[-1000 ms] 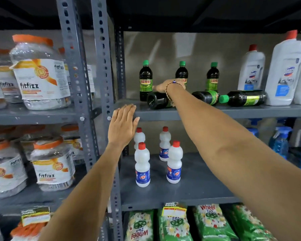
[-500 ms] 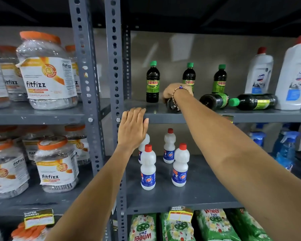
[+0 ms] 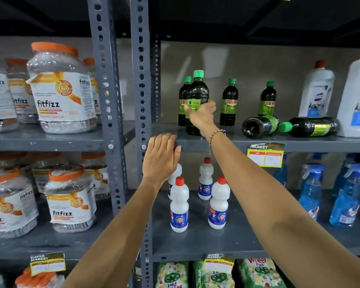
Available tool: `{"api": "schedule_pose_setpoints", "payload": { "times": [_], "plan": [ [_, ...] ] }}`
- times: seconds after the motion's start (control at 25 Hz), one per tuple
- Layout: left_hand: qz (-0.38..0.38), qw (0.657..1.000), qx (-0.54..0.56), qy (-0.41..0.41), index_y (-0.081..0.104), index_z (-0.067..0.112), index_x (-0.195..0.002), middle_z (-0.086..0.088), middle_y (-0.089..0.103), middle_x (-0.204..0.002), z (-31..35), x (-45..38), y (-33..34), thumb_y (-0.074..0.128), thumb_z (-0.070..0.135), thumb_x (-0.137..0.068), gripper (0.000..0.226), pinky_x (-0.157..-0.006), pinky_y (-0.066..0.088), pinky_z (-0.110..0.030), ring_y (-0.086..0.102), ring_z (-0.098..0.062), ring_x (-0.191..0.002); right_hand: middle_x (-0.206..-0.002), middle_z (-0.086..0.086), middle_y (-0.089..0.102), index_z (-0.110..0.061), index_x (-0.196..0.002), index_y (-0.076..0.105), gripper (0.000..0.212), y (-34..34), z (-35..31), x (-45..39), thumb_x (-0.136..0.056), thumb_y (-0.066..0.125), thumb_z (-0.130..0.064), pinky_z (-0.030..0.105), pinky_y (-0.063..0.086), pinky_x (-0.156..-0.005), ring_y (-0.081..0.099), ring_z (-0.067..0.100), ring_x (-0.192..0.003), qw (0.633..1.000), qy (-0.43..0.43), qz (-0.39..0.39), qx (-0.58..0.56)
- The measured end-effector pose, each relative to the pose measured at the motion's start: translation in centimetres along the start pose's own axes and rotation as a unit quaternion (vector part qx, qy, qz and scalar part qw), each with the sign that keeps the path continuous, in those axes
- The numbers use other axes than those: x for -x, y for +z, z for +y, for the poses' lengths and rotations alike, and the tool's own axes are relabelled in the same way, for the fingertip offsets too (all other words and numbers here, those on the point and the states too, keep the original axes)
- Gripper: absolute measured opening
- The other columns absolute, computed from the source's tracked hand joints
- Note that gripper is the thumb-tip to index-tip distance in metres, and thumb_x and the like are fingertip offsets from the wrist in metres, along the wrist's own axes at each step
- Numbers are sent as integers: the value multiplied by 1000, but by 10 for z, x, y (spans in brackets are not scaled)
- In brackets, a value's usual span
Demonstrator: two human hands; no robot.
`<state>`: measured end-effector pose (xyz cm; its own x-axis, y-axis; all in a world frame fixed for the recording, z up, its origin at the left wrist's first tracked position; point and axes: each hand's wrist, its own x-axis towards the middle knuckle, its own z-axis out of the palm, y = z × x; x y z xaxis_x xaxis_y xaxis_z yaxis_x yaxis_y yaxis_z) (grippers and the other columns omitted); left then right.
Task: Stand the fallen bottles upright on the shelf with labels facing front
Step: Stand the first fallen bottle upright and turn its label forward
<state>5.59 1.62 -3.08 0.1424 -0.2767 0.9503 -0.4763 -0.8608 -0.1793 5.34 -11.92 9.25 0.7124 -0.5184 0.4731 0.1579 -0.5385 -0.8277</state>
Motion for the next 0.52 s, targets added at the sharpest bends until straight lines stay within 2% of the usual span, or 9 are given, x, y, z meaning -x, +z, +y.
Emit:
{"api": "schedule_pose_setpoints", "payload": {
  "times": [0.12, 0.28, 0.4, 0.52],
  "plan": [
    [-2, 1000, -1, -3, 56, 6, -113, -12, 65, -109, -1, 0, 0, 32, 32, -98, 39, -95, 35, -38, 60, -29, -98, -144, 14, 27, -1, -139, 16, 83, 5, 2, -8, -85, 67, -36, 39, 37, -109, 39, 29, -131, 999, -8, -50, -6],
    [-10, 1000, -3, -8, 58, 6, -114, -11, 65, -112, 0, 1, 1, 29, 33, -99, 43, -98, 34, -39, 60, -29, -103, -139, 13, 43, -4, -138, 16, 84, -1, 16, -16, -82, 73, -29, 35, 39, -105, 45, 25, -127, 990, 20, -124, -61],
    [-10, 1000, -11, -9, 59, 6, -115, -12, 65, -113, 1, 1, 1, 33, 33, -98, 41, -100, 34, -39, 60, -30, -106, -124, 10, 50, -3, -139, 17, 76, -6, 20, -14, -85, 69, -15, 30, 39, -91, 47, 20, -110, 984, 59, -160, -55],
    [-9, 1000, -9, -15, 59, 7, -115, -11, 65, -114, 1, 2, 1, 32, 34, -98, 42, -101, 35, -39, 60, -29, -108, -110, 7, 50, -2, -137, 23, 71, -8, 23, -15, -84, 68, -12, 27, 38, -82, 48, 18, -103, 987, 58, -144, -36]
  ]
}}
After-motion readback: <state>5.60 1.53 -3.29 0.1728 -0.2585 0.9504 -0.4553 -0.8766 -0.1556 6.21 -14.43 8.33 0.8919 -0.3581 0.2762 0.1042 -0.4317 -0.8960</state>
